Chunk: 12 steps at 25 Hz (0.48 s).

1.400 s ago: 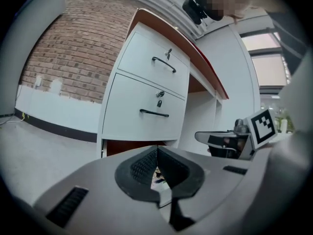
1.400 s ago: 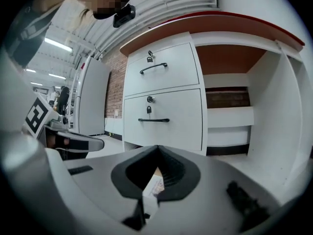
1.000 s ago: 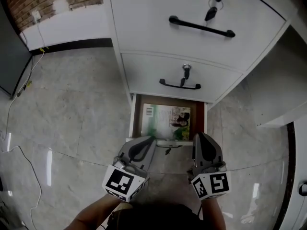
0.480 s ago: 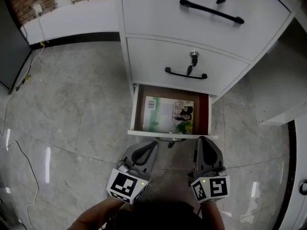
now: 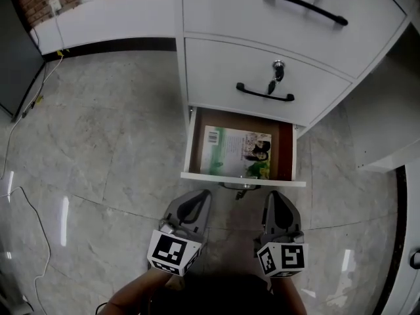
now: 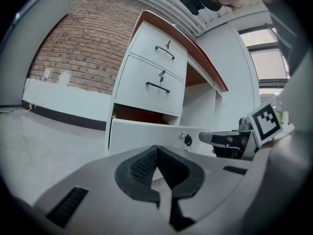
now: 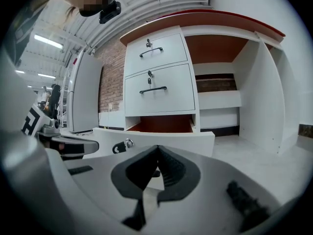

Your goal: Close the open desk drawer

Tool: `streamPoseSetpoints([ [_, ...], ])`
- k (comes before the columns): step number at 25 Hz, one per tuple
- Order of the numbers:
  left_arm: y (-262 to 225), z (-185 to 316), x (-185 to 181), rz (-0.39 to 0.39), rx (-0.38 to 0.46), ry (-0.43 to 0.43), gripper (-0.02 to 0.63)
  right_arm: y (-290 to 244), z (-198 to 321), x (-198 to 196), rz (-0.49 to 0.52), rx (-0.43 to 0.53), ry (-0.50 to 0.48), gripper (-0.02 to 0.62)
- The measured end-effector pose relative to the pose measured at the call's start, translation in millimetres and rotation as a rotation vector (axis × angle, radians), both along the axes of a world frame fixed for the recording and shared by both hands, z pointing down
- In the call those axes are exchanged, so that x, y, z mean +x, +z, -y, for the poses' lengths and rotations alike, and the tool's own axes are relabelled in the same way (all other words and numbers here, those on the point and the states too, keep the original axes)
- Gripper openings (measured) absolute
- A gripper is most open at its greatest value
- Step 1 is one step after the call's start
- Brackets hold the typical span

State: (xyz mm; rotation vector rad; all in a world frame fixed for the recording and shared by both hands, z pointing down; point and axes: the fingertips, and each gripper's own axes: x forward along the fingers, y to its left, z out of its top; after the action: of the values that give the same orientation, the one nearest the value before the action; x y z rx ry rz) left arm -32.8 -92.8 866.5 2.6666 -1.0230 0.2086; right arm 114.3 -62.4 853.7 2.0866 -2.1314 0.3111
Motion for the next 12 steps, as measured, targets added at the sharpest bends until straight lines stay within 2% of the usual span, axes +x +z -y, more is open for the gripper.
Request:
streamPoseSetpoints([
  [12,7,8,7,0.012,-0.001,-0.02,0.009,16,8,8,0.008,-0.008,0.046,0.007],
])
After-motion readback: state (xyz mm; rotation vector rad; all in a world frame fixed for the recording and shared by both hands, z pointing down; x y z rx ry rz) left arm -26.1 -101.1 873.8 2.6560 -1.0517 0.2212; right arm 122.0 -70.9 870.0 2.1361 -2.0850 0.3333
